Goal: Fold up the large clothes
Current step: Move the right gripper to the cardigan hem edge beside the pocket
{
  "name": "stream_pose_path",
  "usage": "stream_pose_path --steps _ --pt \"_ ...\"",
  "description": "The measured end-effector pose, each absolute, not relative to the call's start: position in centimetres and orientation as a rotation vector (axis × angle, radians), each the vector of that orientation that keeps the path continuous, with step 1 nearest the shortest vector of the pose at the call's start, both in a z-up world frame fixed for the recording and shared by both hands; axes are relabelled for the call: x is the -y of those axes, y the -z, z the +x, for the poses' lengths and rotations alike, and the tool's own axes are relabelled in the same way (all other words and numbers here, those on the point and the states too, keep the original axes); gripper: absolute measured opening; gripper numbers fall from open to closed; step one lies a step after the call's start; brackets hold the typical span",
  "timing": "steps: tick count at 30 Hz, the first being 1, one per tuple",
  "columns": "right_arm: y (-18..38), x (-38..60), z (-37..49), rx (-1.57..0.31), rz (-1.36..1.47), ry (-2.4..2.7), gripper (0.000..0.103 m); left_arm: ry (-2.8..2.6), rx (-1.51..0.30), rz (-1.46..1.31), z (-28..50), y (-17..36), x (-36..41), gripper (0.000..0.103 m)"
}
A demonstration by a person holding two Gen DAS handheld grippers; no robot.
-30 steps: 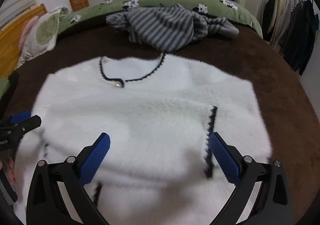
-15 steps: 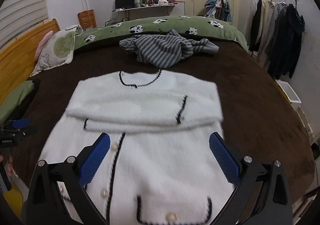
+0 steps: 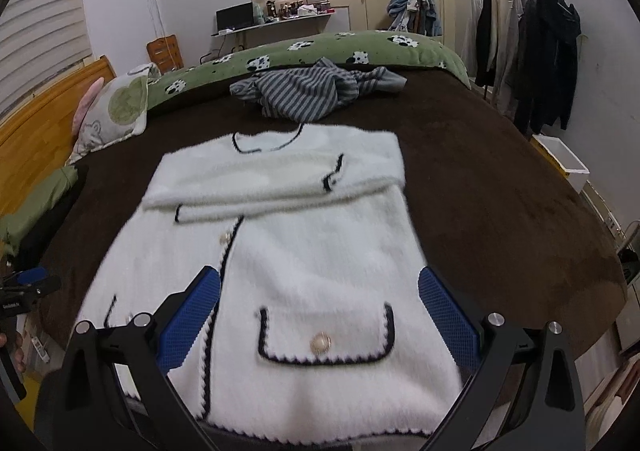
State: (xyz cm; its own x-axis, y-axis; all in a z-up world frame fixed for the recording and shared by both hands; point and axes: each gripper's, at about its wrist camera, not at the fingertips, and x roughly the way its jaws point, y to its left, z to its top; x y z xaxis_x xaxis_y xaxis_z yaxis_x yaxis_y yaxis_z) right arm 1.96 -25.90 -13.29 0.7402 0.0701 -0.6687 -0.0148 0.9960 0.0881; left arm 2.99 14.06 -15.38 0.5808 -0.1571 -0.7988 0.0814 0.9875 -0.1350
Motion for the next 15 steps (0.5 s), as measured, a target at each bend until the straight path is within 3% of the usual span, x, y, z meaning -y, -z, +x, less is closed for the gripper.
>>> stream_pose_path --steps 15 --pt "17.8 31.6 -0.9 -0.79 0.051 -0.042 0.097 0.15 -1.021 -0.243 -0.2 19.9 -17.4 0.097"
